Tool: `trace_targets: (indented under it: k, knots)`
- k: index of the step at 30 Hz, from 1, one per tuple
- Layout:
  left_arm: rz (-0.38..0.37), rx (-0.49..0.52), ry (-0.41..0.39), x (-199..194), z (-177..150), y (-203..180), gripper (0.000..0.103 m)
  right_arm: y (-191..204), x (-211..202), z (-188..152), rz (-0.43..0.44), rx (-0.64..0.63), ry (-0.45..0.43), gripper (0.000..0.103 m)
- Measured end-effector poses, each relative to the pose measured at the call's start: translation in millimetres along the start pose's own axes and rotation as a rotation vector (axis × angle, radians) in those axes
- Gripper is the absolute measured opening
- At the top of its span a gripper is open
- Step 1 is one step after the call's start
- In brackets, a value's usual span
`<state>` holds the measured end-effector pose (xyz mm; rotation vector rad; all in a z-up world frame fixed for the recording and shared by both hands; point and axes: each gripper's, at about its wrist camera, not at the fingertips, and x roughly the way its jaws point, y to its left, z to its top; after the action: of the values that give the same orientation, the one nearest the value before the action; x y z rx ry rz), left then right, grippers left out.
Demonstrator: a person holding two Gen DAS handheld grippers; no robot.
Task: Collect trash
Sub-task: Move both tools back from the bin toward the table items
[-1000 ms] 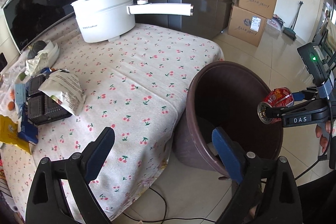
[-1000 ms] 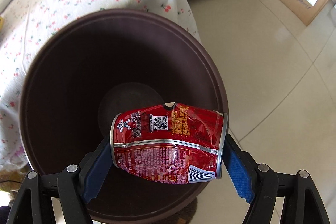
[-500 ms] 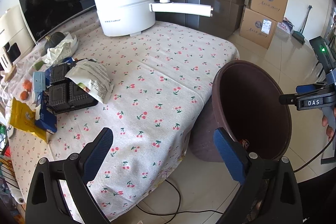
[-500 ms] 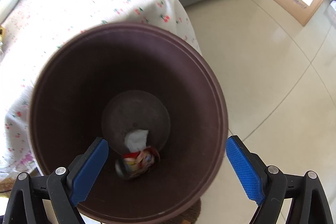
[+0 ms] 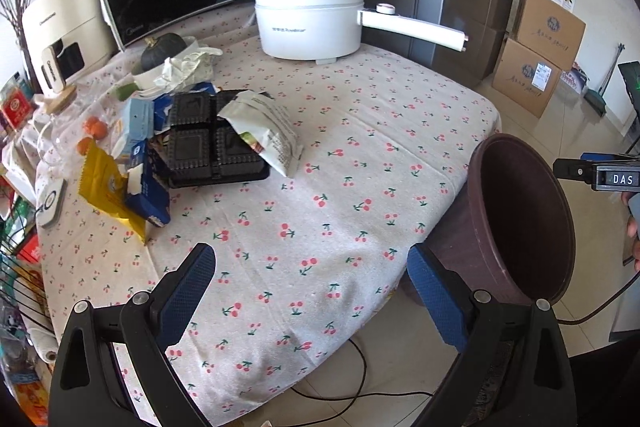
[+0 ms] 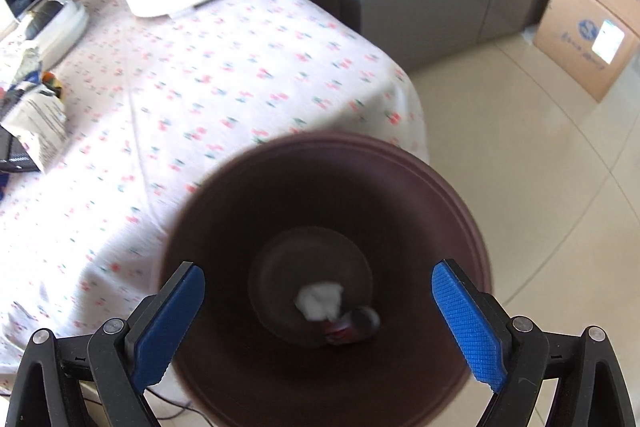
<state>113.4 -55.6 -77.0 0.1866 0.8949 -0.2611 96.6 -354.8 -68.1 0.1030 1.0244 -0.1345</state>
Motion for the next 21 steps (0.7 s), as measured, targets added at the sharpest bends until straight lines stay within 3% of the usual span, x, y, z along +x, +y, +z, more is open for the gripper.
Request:
trace_targets:
  k: [10,16,21]
  knots:
    - [0.095,-0.112,-0.024,-6,2,71,0.098,61,0,18,0.063,-0.038,-0.040,0.096]
    - [0.189,-0.156,-0.031,5,7,115,0.098,96,6,25,0.081,-0.078,-0.043,0.096]
    - [0.214,-0.246,-0.041,18,11,149,0.098,117,14,30,0.085,-0.104,-0.039,0.097]
